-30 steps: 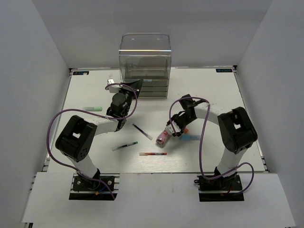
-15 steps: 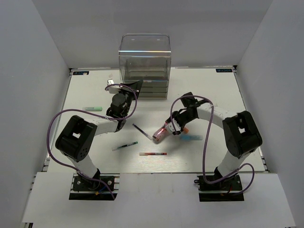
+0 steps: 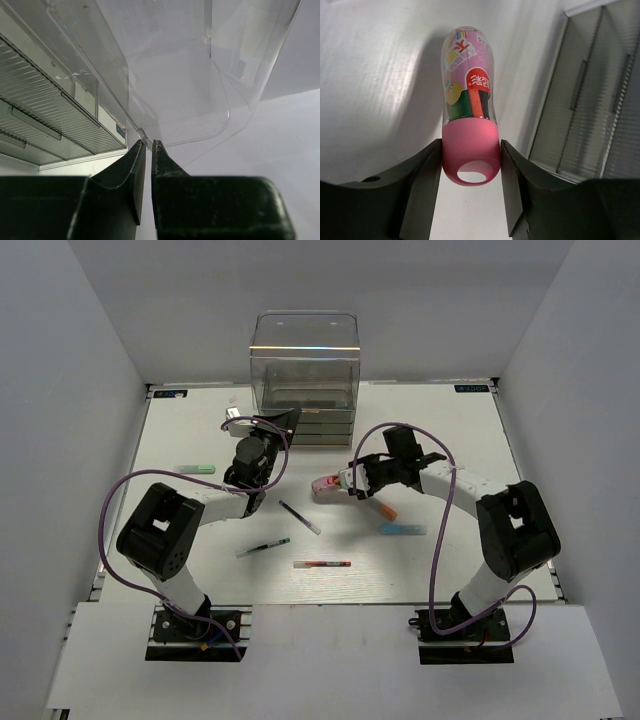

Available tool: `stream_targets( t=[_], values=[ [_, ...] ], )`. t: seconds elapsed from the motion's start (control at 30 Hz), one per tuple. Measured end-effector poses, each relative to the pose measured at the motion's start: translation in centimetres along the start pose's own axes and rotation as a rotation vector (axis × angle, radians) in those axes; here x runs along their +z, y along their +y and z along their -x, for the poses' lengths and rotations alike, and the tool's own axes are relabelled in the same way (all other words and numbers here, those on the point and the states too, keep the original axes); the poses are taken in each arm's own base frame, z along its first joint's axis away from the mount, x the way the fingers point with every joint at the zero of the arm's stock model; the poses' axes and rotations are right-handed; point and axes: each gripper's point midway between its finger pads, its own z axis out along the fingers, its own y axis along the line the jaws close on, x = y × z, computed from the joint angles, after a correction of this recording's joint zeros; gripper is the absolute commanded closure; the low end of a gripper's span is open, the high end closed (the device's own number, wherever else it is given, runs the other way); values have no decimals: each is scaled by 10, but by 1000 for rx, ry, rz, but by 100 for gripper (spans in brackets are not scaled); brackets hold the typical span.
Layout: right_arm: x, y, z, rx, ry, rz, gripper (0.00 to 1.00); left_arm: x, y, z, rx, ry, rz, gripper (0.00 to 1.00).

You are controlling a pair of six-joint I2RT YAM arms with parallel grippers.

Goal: Sort the stationery into containers
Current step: Place the stationery in the storage box.

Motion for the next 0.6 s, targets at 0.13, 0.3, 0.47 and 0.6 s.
stream_targets(
  t=[0.13,0.3,0.47,0.6],
  values=[
    [-2,-15,-1,32,11,-61,100,0,0,0,0,0,0,100],
    [-8,-27,5,44,4,-106,100,0,0,0,0,1,0,100],
    [-18,-51,13,33,-5,-196,100,0,0,0,0,1,-1,100],
    [-23,-70,16,47,-8,-270,100,0,0,0,-1,1,-1,100]
  ],
)
